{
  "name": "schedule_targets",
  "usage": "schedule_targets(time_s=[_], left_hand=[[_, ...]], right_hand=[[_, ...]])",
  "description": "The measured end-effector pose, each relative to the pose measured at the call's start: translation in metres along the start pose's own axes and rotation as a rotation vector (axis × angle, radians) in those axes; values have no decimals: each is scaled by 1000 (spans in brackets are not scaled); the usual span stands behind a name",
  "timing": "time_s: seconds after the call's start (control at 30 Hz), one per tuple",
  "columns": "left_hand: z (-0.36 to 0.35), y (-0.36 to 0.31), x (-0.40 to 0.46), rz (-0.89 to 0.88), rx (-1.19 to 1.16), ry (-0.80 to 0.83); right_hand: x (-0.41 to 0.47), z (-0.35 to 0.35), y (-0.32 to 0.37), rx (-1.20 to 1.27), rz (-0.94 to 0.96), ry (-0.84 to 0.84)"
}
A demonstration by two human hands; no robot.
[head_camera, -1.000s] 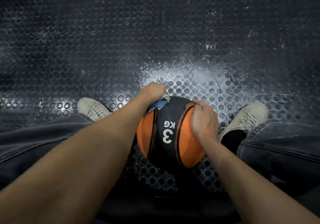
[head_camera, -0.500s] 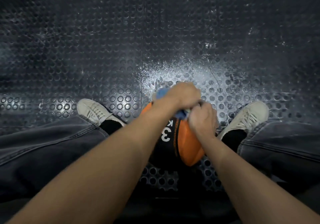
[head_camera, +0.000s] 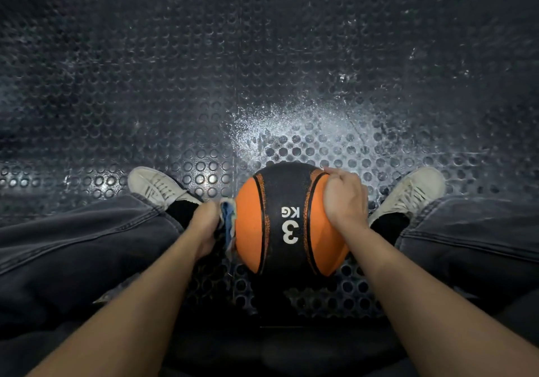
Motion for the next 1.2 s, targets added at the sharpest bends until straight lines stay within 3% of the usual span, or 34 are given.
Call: schedule_targets(time_s=[0.1, 0.2, 0.33, 0.4, 0.47, 0.5, 0.57, 0.63, 0.67, 0.73, 0.8, 0.87, 0.97, 1.0, 1.07, 1.13, 1.2], left_hand=[[-18, 22, -6, 115, -388, 195], [-35, 16, -19, -40, -463, 243], [-46, 5, -55, -646, -62, 15], [-48, -7, -65, -806, 170, -46], [-48, -26, -61, -754, 214, -42], [-46, -38, -55, -675, 193, -71], [-45, -51, -53, -589, 207, -171], [-47, -42, -62, -738, 256, -192], [-49, -29, -70, -856, 280, -182], [-49, 6, -83, -1047, 336, -214], [-44, 15, -77, -1093, 301, -223], [-40, -7, -62, -963, 243, -241], [-32, -43, -41, -551, 135, -308], [-28, -43, -40, -521, 101, -326], [-30, -20, -51, -696, 150, -340], [-41, 16, -68, -885, 180, -277], [-47, 22, -73, -940, 102, -261]], right_hand=[[6, 2, -4, 53, -32, 83], [10, 9, -15, 139, -122, 159], [14, 15, -44, 291, -302, 46], [7, 17, -42, 284, -362, -15], [1, 21, -26, 139, -288, -30], [-2, 23, -14, 2, -163, -52], [-4, 20, 12, -171, 244, -65], [-5, 3, 29, -260, 557, 121], [-3, -4, 26, -275, 572, 184], [-1, -10, 15, -248, 521, 149], [-1, -9, 12, -201, 480, 83], [-7, -10, 12, -177, 429, 13], [-18, -16, 14, -153, 227, -65], [-20, -15, 14, -144, 140, -72], [-15, -6, 14, -187, 18, -72], [1, 5, 20, -263, 153, -64], [9, 4, 32, -271, 442, 81]])
Point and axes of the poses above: each hand's wrist, its own x-axis towards the middle knuckle, its own z-axis out of the back of the hand, y = z × x, the point moved 2 cm from there along x, towards the middle knuckle, and after that the axes turned 15 degrees about z, right-handed, at the moved point
